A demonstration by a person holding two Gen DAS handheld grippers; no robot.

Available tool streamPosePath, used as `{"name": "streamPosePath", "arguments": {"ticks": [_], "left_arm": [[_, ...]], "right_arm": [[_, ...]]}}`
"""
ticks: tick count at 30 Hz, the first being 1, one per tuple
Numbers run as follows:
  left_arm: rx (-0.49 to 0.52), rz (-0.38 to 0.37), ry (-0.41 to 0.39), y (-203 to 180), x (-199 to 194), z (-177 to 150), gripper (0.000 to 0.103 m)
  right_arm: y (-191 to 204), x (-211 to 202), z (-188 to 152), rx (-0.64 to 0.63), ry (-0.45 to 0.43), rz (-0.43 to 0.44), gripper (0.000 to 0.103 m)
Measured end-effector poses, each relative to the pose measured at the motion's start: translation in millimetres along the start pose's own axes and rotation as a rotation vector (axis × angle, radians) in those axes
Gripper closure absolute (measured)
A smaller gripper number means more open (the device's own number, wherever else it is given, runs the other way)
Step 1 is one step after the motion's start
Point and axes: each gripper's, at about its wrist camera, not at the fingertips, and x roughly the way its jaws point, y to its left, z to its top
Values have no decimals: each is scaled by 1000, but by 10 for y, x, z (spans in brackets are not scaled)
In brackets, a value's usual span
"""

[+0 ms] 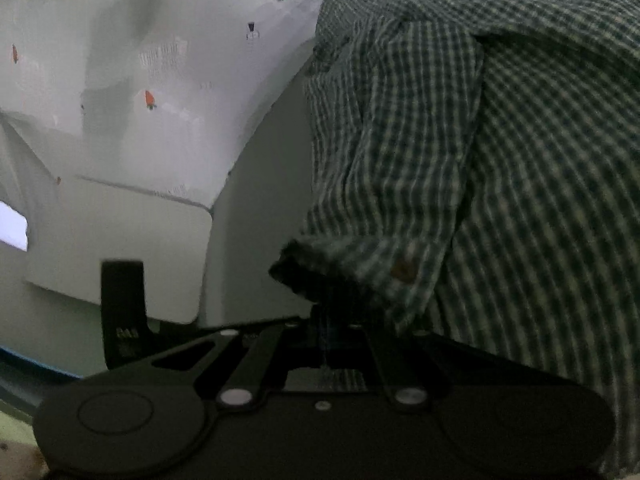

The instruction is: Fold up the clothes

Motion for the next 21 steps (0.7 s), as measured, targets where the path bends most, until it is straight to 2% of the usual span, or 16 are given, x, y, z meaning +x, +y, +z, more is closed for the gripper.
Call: {"name": "streamPosePath", "arguments": {"ticks": [6, 13, 15, 17, 21], "left_arm": [[-2, -3, 1, -9, 4, 0, 13], [-13, -5, 11, 20, 7, 34, 13], [-18, -3, 13, 32, 6, 46, 13], [-24, 2, 13, 50, 4, 51, 13], [-40, 8, 17, 93, 9, 57, 13]], "right_arm": [[-22, -38, -66, 26, -26, 23, 99], [-51, -199, 93, 131, -162, 220, 95], [-60, -245, 142, 163, -202, 279, 86], [-98, -221, 182, 184, -201, 259, 84], [-108, -104, 230, 179, -140, 171, 82]]}}
